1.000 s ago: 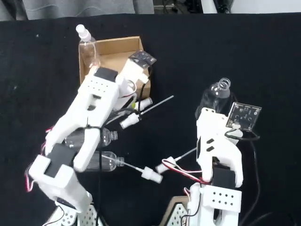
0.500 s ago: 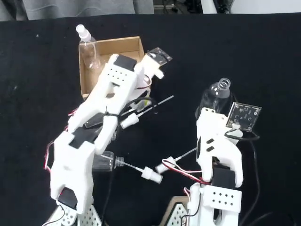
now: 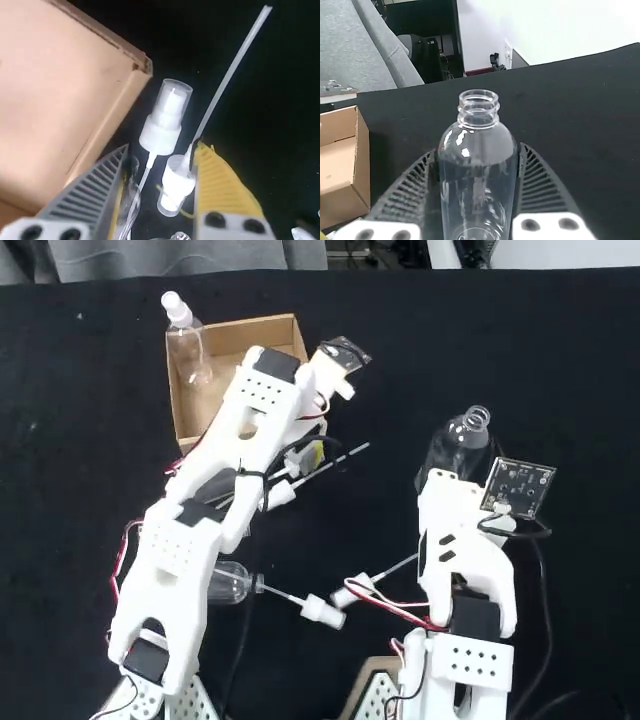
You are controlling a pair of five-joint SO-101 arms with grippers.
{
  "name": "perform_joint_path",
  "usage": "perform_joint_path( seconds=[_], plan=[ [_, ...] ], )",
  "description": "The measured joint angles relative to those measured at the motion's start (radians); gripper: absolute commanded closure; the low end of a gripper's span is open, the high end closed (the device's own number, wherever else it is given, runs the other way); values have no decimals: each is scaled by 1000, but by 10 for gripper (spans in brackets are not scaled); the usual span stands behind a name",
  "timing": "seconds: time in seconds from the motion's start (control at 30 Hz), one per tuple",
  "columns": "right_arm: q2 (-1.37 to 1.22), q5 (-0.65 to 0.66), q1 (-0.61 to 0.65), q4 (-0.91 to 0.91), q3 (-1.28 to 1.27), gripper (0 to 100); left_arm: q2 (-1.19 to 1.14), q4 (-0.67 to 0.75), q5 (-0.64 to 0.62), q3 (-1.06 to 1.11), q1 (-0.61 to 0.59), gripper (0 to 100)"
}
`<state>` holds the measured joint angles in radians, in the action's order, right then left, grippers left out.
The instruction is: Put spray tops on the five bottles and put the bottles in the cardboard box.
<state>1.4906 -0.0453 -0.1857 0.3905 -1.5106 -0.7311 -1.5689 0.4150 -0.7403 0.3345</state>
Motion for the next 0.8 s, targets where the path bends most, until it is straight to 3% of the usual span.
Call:
perform_joint_path(
  seconds=[0.8],
  plan=[
    [0,0,0,0,0,910,-98,38,38,-6,5,830]
  ],
)
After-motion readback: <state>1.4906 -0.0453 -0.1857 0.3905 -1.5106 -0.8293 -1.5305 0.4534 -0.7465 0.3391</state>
